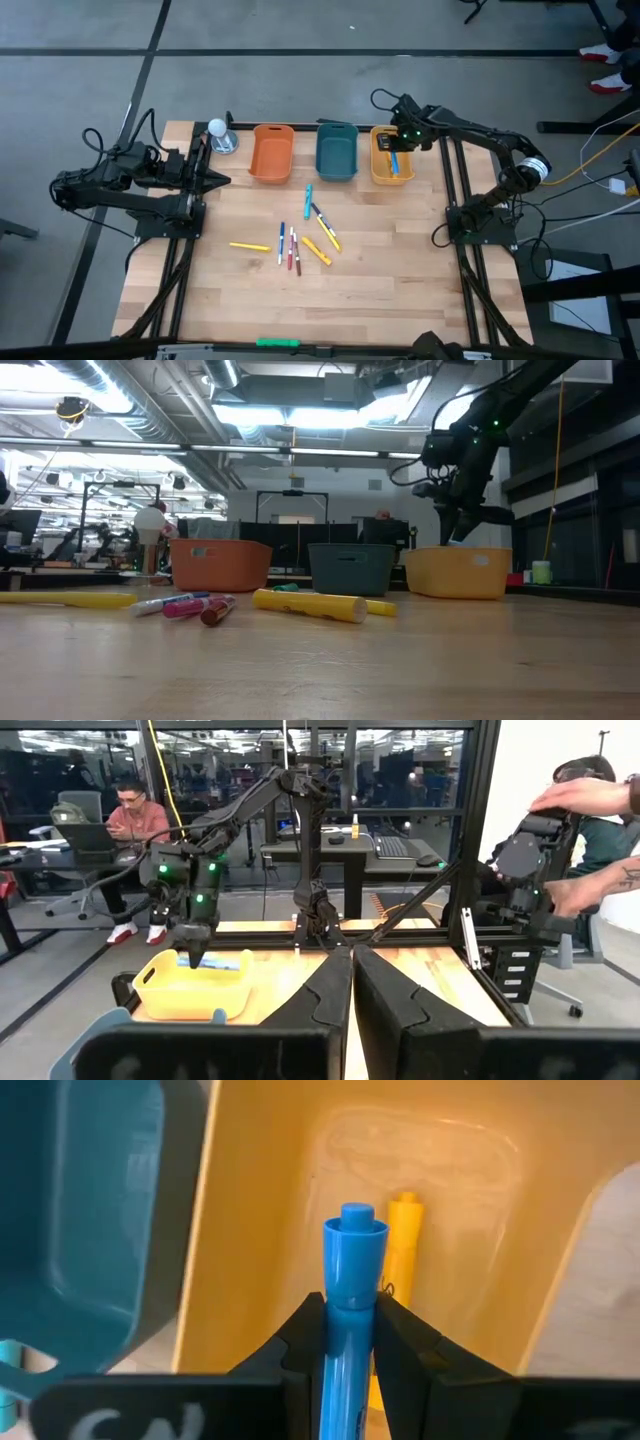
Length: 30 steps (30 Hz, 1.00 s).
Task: Pick & Place Markers
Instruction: Put the blue highlighter pen into the yellow bin
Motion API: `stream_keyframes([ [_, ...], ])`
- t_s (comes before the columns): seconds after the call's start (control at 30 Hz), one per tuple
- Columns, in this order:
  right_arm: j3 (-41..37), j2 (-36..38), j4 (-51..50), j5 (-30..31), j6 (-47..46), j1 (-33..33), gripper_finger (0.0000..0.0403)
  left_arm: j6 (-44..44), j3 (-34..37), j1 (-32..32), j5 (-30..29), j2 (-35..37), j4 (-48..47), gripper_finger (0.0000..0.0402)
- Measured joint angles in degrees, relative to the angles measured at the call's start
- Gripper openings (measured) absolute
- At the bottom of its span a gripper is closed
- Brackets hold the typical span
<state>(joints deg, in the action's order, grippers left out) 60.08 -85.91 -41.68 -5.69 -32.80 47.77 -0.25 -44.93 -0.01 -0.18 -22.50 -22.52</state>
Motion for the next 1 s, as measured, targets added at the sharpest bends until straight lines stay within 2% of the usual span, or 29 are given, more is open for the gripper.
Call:
stream_keyframes([
  [1.0,-0.22,-11.14,4.89,-0.55,0.07,-0.92,0.0065,0.00,0.00,0.00,0.00,0.00,0.00,0.0011],
])
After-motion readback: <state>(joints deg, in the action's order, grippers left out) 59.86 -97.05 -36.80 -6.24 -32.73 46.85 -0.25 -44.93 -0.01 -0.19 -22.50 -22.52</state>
